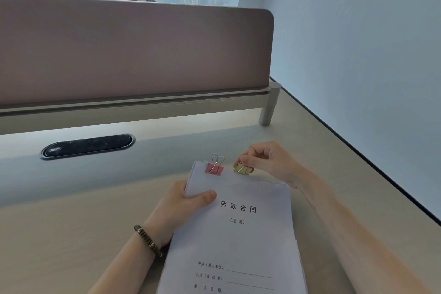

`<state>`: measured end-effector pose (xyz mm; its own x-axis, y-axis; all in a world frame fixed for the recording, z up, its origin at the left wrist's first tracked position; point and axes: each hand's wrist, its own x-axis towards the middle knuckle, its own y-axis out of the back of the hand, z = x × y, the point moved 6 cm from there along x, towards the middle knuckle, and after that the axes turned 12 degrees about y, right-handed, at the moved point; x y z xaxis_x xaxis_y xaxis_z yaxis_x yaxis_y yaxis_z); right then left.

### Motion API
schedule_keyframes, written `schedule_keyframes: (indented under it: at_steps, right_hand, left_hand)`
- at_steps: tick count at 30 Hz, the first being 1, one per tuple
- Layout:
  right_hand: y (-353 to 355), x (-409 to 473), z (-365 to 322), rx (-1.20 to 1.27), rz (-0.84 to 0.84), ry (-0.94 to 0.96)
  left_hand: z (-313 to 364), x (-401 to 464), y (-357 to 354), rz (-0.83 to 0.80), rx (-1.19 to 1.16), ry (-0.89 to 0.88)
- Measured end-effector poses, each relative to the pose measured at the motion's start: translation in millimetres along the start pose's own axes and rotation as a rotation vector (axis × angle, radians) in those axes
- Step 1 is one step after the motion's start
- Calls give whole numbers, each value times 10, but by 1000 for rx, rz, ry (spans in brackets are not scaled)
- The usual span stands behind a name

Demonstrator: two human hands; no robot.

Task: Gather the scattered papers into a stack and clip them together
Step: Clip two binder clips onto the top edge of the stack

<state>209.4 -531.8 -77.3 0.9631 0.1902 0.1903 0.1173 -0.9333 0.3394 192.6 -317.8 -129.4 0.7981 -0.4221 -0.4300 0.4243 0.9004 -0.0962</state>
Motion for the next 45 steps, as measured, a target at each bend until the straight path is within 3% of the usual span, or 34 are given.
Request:
schedule_keyframes:
  at_steps: [14, 21, 29, 34, 45]
  right_hand:
    - [-43, 62, 76, -99, 163, 99]
    - [-188, 66, 33, -136, 70, 121]
    - [66, -88, 109, -140, 46, 6]
    - [294, -275, 185, -109, 116, -79]
    - [320, -368, 203, -101, 68, -133]
  left_hand:
    - [-5, 11, 5, -37, -57, -1]
    - [-5, 1, -1, -52, -60, 3]
    - [-13, 16, 12, -35, -133, 4]
    - [-20, 15, 16, -32, -128, 7]
    - [-27, 17, 55, 11, -113, -11]
